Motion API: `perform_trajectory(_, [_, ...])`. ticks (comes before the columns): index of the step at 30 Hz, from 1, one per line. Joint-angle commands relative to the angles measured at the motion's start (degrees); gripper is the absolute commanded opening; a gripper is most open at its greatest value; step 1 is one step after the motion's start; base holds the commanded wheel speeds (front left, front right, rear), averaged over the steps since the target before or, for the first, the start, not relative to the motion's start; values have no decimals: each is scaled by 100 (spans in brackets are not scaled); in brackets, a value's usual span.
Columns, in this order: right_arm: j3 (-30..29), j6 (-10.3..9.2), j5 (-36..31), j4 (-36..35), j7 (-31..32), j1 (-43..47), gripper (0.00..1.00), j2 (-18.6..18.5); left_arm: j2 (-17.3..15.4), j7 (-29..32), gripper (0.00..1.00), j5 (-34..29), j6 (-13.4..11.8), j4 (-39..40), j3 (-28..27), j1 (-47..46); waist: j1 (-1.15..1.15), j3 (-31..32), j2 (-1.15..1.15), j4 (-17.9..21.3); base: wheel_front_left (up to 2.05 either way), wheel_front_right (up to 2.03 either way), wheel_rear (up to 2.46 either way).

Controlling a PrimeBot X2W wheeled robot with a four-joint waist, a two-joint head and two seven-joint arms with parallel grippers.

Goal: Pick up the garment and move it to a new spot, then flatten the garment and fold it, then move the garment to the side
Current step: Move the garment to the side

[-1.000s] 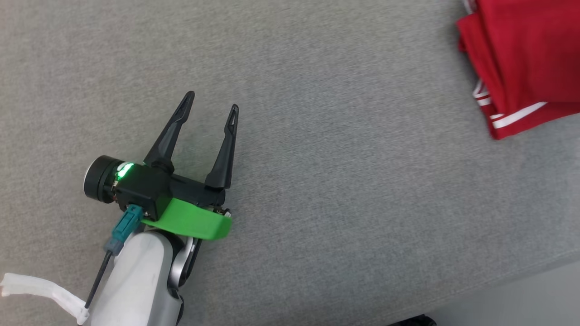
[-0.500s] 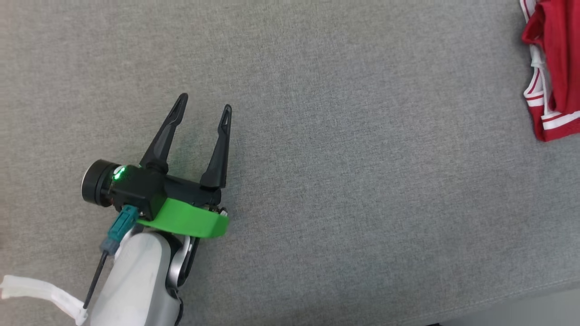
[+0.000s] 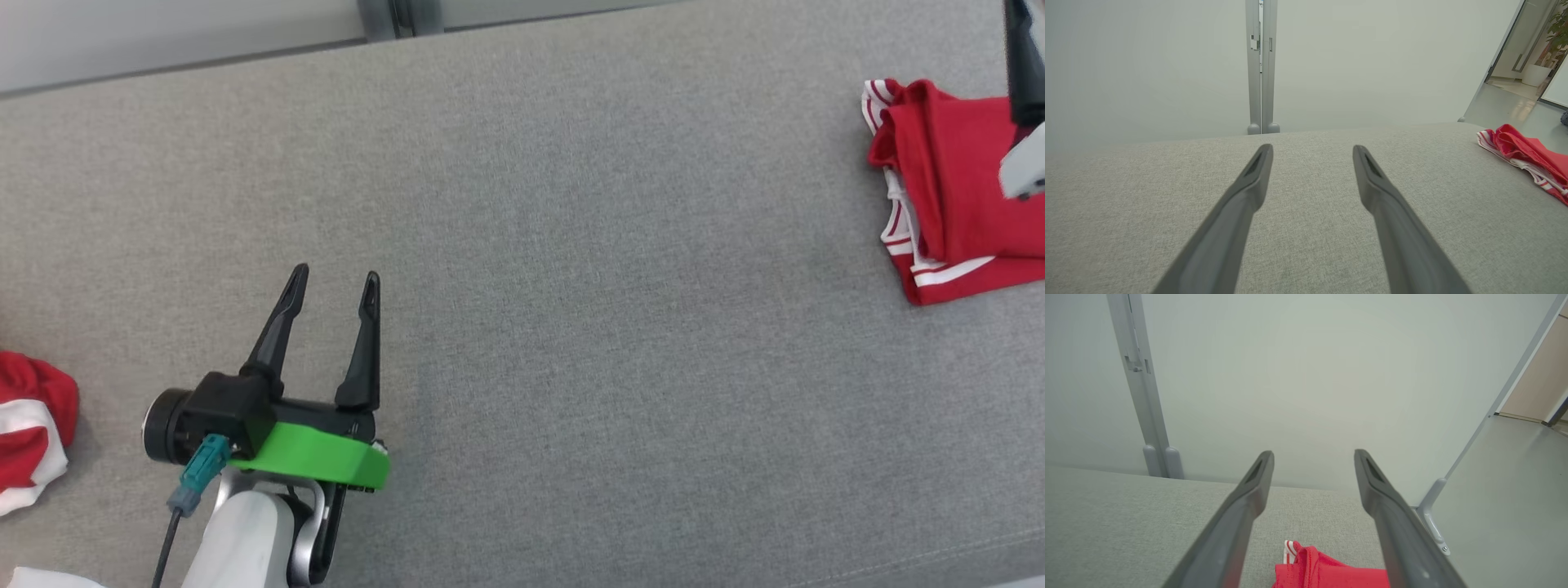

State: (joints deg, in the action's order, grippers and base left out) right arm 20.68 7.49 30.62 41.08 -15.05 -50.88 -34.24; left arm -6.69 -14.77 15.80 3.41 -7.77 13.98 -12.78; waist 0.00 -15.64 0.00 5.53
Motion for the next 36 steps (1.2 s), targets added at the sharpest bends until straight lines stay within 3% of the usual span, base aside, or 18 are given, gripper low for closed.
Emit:
perform_trajectory(1, [-82,1,30,-250,-14,301,100,62,-44,-34,100,79,-58,-31,-49,158,0,758,0,-206,0,0,0])
perform_trajectory(11, [-830,1,-220,-1836,-14,2470,100,491,-94,-46,100,257,-207,-155,-296,649,0,1479,0,-607,0,0,0])
perform_trajectory(21, [-1336,1,-631,-2825,-15,4144,100,1326,-53,-41,100,257,-347,-172,-654,1015,0,1661,0,-740,0,0,0])
perform_trajectory(30, [-1607,1,-1069,-3160,-15,4856,100,1949,85,-42,100,101,-326,-197,-900,1294,0,1699,0,-711,0,0,0])
perform_trajectory(36, [-1619,1,-1235,-3204,-15,4940,100,2176,153,-43,100,11,-274,-231,-962,1295,0,1693,0,-673,0,0,0])
